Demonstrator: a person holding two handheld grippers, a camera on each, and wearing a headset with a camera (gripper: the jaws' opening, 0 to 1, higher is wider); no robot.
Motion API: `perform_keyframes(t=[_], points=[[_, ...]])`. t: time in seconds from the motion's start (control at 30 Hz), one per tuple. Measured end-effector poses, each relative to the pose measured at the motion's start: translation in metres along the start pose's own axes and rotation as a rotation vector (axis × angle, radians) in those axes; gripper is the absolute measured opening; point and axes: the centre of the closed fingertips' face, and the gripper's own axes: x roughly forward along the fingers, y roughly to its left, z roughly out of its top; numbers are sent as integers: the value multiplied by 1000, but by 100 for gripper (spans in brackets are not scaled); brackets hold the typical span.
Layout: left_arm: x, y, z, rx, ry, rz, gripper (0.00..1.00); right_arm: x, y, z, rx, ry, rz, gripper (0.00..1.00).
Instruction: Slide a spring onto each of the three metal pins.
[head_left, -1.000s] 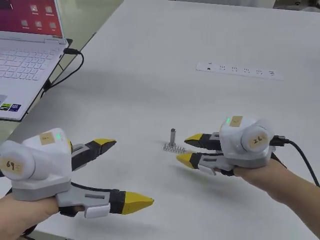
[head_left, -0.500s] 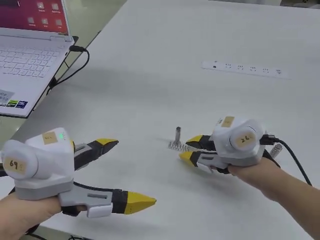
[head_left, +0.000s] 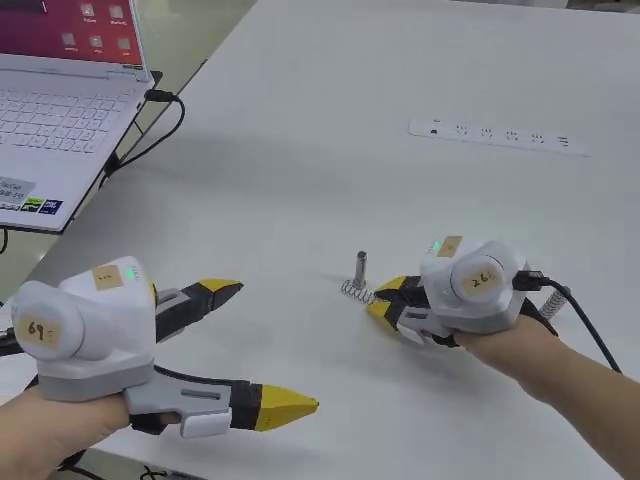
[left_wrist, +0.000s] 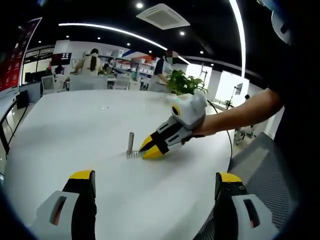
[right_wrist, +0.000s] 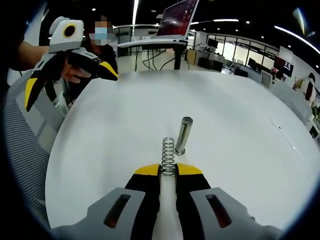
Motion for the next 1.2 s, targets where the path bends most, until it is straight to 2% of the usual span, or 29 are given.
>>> perform_keyframes(t=[0.13,0.27,0.63,0.83,0.9,1.1,1.2], points=[[0,-1,-1,3,0,-2,97,-7,5,3,13,-15,20,9],[4,-3,-1,9,5,-11,97,-22,9,3,-6,-19,30,8],[23,-11,13,56,7,-60,96,-66,6,2,-12,-40,22,8],[34,-10,22,83,0,-76,95,-81,8,1,-6,-50,24,8],[37,-7,23,109,2,-70,94,-86,9,1,-8,-54,28,8],[43,-6,32,116,-13,-75,93,-99,13,3,-18,-65,51,8],[46,-11,32,126,-6,-98,89,-103,16,3,-21,-61,66,8]])
